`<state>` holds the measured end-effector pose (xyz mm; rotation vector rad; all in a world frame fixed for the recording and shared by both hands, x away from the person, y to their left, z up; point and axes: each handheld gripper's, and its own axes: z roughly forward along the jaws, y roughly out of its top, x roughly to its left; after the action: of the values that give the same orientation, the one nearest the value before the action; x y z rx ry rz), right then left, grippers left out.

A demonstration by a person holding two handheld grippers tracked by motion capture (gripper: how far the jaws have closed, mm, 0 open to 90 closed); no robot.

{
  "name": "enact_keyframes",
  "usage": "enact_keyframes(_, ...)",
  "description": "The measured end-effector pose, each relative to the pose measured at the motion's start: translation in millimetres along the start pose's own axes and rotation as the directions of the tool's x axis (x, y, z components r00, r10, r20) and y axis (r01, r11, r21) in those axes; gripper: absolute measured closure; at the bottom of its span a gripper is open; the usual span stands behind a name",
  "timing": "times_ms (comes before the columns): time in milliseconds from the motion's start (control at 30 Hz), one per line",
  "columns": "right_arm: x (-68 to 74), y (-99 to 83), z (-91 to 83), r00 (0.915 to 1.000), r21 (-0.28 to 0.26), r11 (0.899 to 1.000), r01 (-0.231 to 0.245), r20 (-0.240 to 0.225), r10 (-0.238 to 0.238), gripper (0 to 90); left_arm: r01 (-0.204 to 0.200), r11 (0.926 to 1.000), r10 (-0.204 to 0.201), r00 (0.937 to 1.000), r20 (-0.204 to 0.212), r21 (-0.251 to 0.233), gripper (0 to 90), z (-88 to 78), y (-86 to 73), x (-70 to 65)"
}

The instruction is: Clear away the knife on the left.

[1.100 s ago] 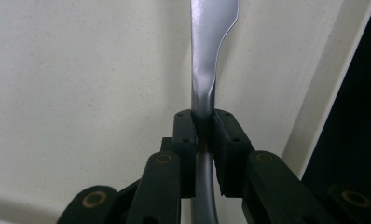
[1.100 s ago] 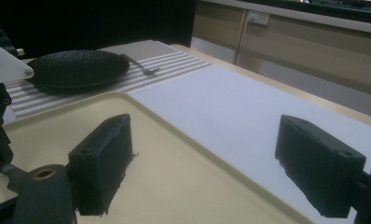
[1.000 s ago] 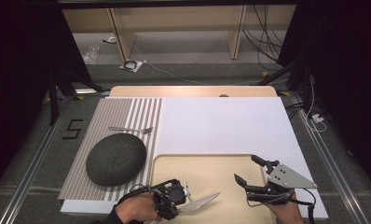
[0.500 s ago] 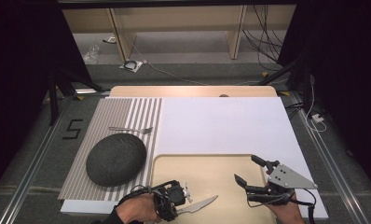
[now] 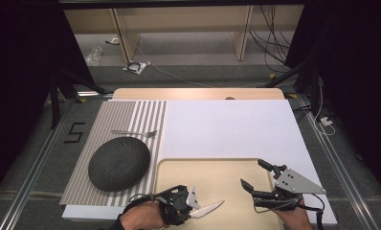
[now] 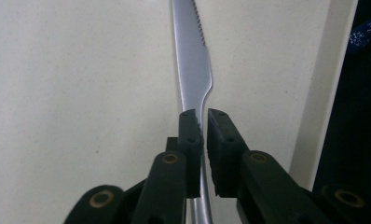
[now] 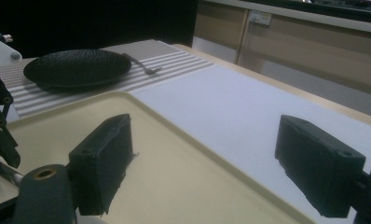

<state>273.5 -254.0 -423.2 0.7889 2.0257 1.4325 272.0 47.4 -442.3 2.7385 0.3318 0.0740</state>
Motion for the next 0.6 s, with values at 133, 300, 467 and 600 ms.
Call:
enact_keyframes(133,-0.1,0.0,0.0,1.0,0.002,1.0,0.002,0.001,-0.002,19.8,-0.029,0.9996,0.029,0.9996,0.002,-0.007,89.0,5.4,2.5,-5.9)
enact_keyframes(300,0.3,0.1,0.0,1.0,0.0,1.0,0.0,-0.001,0.0,19.8,-0.034,0.9993,0.034,0.9994,0.001,-0.015,89.2,10.6,3.2,-9.4)
enact_keyframes(467,0.2,0.1,-0.1,1.0,-0.001,1.0,0.001,0.0,-0.001,19.8,-0.033,0.9994,0.033,0.9994,0.003,-0.007,89.2,16.1,2.4,-8.6)
enact_keyframes(600,0.2,0.0,0.1,1.0,0.002,1.0,0.002,-0.002,-0.002,19.8,-0.022,0.9997,0.022,0.9997,0.005,-0.005,89.2,18.6,0.8,-6.4)
